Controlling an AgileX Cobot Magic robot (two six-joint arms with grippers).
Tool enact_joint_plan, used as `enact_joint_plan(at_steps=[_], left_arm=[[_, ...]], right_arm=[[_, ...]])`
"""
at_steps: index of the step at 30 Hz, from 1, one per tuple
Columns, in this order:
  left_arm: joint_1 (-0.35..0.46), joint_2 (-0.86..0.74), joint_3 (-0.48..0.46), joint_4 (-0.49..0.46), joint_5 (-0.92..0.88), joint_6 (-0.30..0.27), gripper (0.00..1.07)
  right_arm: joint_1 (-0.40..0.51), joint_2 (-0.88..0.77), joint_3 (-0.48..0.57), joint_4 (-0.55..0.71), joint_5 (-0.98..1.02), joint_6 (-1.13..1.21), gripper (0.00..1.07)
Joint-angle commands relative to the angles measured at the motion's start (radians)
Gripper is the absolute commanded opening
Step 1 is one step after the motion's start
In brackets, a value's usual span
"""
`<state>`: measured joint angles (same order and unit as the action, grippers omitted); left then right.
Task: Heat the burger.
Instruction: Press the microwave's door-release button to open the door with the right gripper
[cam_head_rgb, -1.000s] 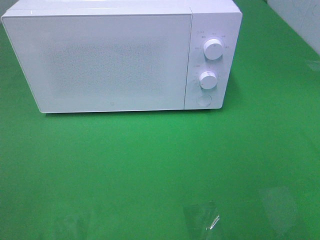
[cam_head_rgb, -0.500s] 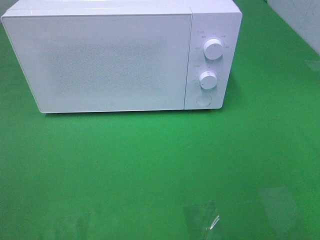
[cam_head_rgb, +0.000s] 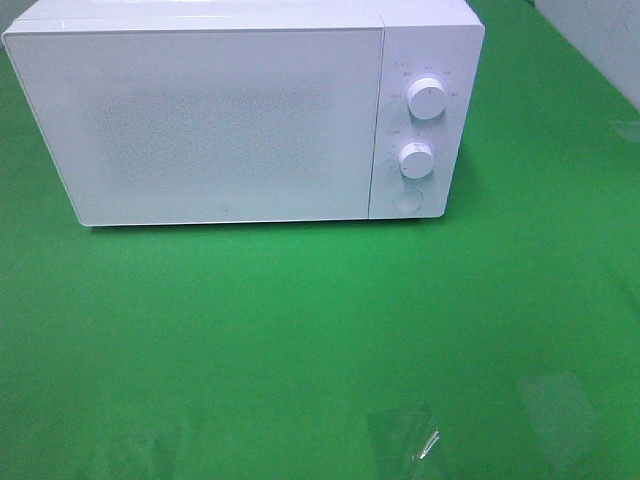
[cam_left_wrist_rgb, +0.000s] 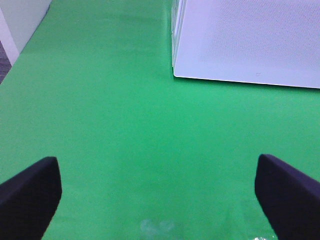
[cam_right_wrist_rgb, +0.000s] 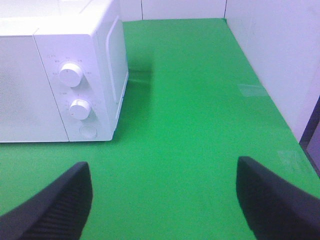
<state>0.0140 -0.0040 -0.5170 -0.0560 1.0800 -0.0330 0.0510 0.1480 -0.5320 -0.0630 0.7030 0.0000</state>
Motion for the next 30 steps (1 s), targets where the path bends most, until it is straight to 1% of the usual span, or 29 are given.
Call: enact_joint_plan(at_steps=[1,2,3,4,5,6,9,11,14,15,16,18,21,22,23,27,30], left_arm=[[0.001,-0.017,-0.001,-0.001,-0.014,0.004,1.00],[0.001,-0.017,-0.001,-0.001,-0.014,0.004,1.00],[0.001,-0.017,-0.001,-0.001,-0.014,0.004,1.00],[0.001,-0.017,-0.001,-0.001,-0.014,0.004,1.00],[0.001,-0.017,-0.001,-0.001,-0.014,0.004,1.00],[0.001,-0.017,-0.001,-0.001,-0.014,0.004,1.00],[0.001,-0.017,-0.001,-0.001,-0.014,0.004,1.00],[0.001,-0.017,-0.001,-0.001,-0.014,0.004,1.00],[0.001,-0.017,-0.001,-0.001,-0.014,0.004,1.00],[0.001,-0.017,-0.001,-0.001,-0.014,0.004,1.00],[0.001,-0.017,-0.001,-0.001,-0.014,0.004,1.00],[0.001,-0.017,-0.001,-0.001,-0.014,0.004,1.00],[0.001,-0.017,-0.001,-0.001,-0.014,0.004,1.00],[0.001,-0.017,-0.001,-0.001,-0.014,0.004,1.00],[0.001,-0.017,-0.001,-0.001,-0.014,0.004,1.00],[0.001,-0.017,-0.001,-0.001,-0.014,0.004,1.00],[0.001,-0.017,-0.001,-0.001,-0.014,0.004,1.00]], right_arm=[[-0.004,0.058,-0.001,-0.006,-0.118,0.000,0.76],[-0.004,0.094,-0.001,-0.006,-0.186,0.000,0.76],[-0.004,0.094,-0.001,-0.006,-0.186,0.000,0.76],[-0.004,0.135,-0.001,-0.006,-0.252,0.000,0.76],[-0.004,0.135,-0.001,-0.006,-0.252,0.000,0.76],[-0.004,0.173,-0.001,-0.006,-0.316,0.000,0.76],[-0.004,0.215,-0.001,-0.006,-0.375,0.000,0.76],[-0.004,0.290,-0.001,-0.006,-0.455,0.000,0.76],[-0.004,0.332,-0.001,-0.006,-0.487,0.000,0.76],[-0.004,0.387,-0.001,-0.006,-0.520,0.000,0.76],[-0.004,0.387,-0.001,-0.006,-0.520,0.000,0.76],[-0.004,0.470,-0.001,-0.005,-0.562,0.000,0.76],[-0.004,0.519,-0.001,-0.005,-0.586,0.000,0.76],[-0.004,0.571,-0.001,-0.005,-0.614,0.000,0.76],[-0.004,0.571,-0.001,-0.005,-0.614,0.000,0.76],[-0.004,0.687,-0.001,-0.005,-0.703,0.000,0.76],[-0.004,0.732,-0.001,-0.005,-0.739,0.006,0.76]])
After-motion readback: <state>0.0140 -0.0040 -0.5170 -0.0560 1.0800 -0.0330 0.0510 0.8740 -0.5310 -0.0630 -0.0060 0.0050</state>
